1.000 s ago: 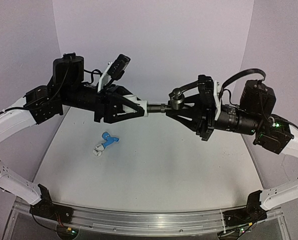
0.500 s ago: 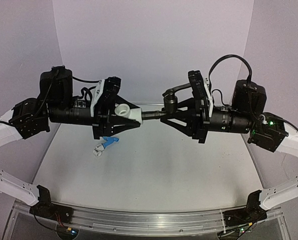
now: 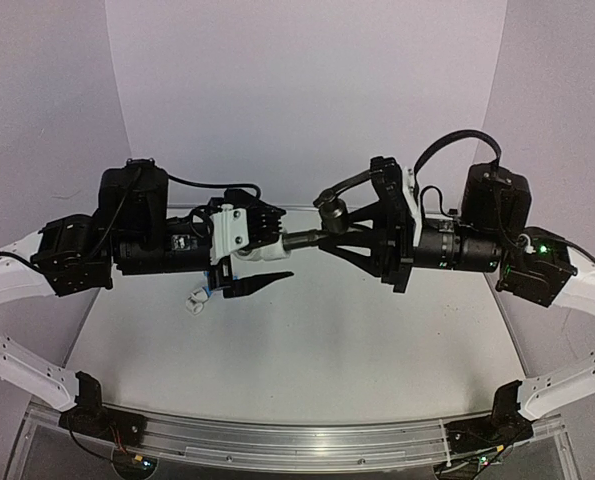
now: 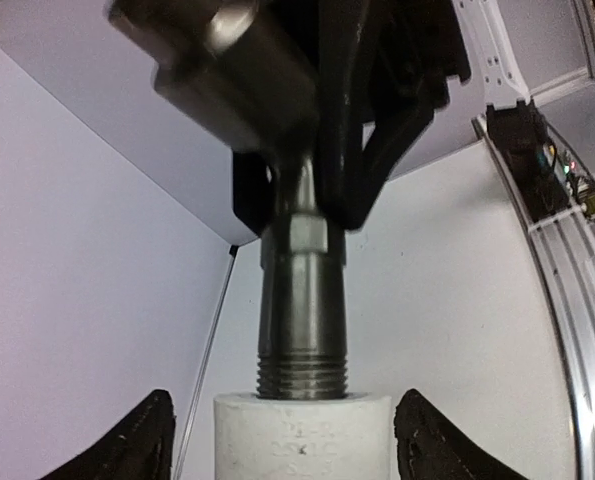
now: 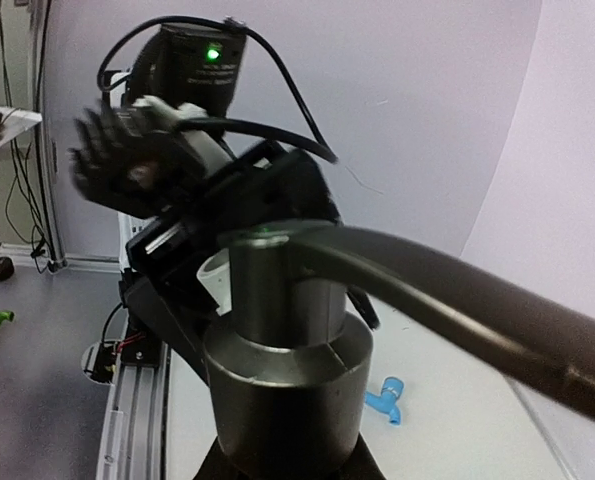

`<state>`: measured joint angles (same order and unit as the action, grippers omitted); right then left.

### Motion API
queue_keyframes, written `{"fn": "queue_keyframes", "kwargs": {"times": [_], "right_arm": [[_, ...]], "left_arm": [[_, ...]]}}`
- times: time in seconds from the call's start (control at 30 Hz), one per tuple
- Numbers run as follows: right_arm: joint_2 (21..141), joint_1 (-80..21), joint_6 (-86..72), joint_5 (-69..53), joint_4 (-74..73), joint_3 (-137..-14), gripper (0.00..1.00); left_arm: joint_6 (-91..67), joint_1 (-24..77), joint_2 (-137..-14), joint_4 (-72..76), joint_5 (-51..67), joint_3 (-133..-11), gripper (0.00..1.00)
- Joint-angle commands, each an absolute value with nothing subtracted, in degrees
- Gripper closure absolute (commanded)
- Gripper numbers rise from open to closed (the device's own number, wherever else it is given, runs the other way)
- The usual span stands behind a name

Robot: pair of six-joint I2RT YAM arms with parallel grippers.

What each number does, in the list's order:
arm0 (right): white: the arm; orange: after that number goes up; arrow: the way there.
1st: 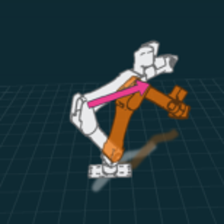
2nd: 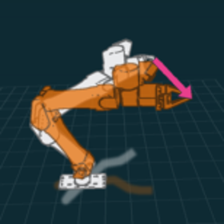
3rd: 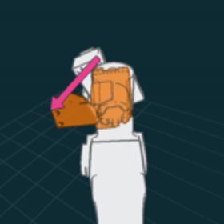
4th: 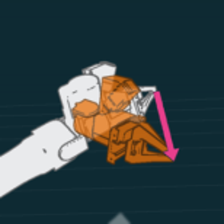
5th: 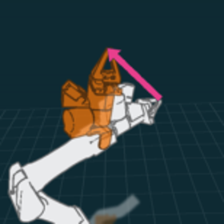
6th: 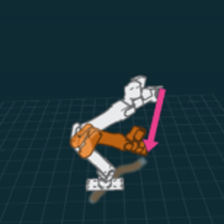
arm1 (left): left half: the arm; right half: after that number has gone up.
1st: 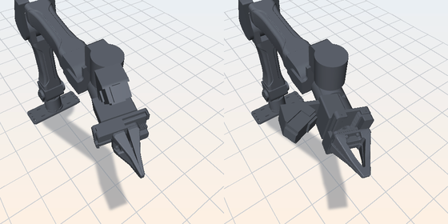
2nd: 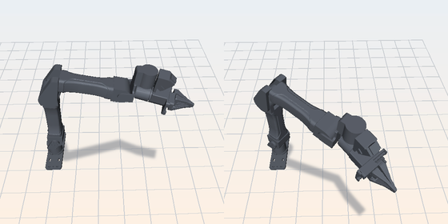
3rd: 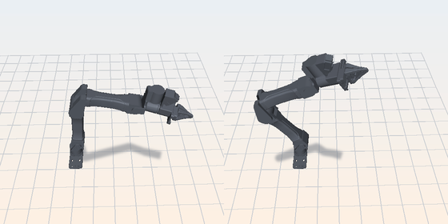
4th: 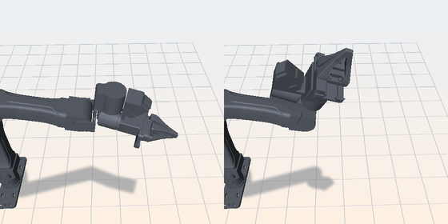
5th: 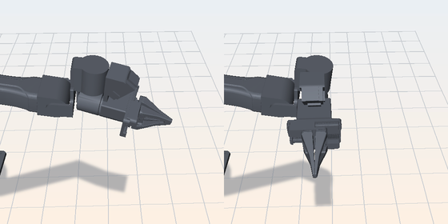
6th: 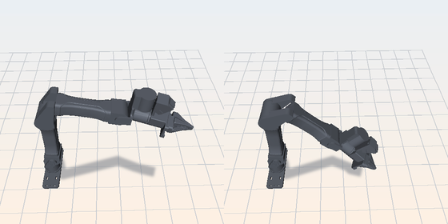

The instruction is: Install the water faucets

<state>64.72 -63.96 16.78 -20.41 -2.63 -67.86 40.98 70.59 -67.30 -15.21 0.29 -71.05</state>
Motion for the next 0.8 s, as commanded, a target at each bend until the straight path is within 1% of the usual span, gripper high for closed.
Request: {"fn": "queue_keyframes", "kwargs": {"times": [0.0,0.17,0.4,0.47,0.57,0.63,0.77], "right_arm": [[60.5,-64.5,29.5,-17.5,3.8,-67.9,1.0],[57.6,-64.5,41.5,-19.0,3.7,-65.8,1.0],[53.1,-64.5,64.3,-23.8,3.9,-60.6,1.0],[52.2,-64.5,71.1,-25.0,4.2,-59.5,1.0],[51.7,-64.6,79.3,-26.8,4.5,-58.5,1.0],[51.3,-64.5,85.0,-27.8,4.8,-57.7,1.0],[50.5,-64.5,90.4,-29.7,5.2,-56.7,1.0]], "left_arm": [[31.5,70.8,-65.1,-17.3,-1.3,-71.1,0.08],[19.3,70.8,-63.9,-22.4,0.9,-72.1,0.01],[1.8,69.5,-60.9,-25.8,11.6,-74.2,0.0],[-3.8,67.3,-62.2,-29.1,17.1,-77.2,0.0],[-11.2,60.4,-65.1,-30.8,34.2,-80.3,0.01],[-15.7,57.3,-66.6,-28.9,43.3,-80.3,0.02],[-22.1,55.3,-69.2,-22.9,54.2,-78.9,0.06]]}}
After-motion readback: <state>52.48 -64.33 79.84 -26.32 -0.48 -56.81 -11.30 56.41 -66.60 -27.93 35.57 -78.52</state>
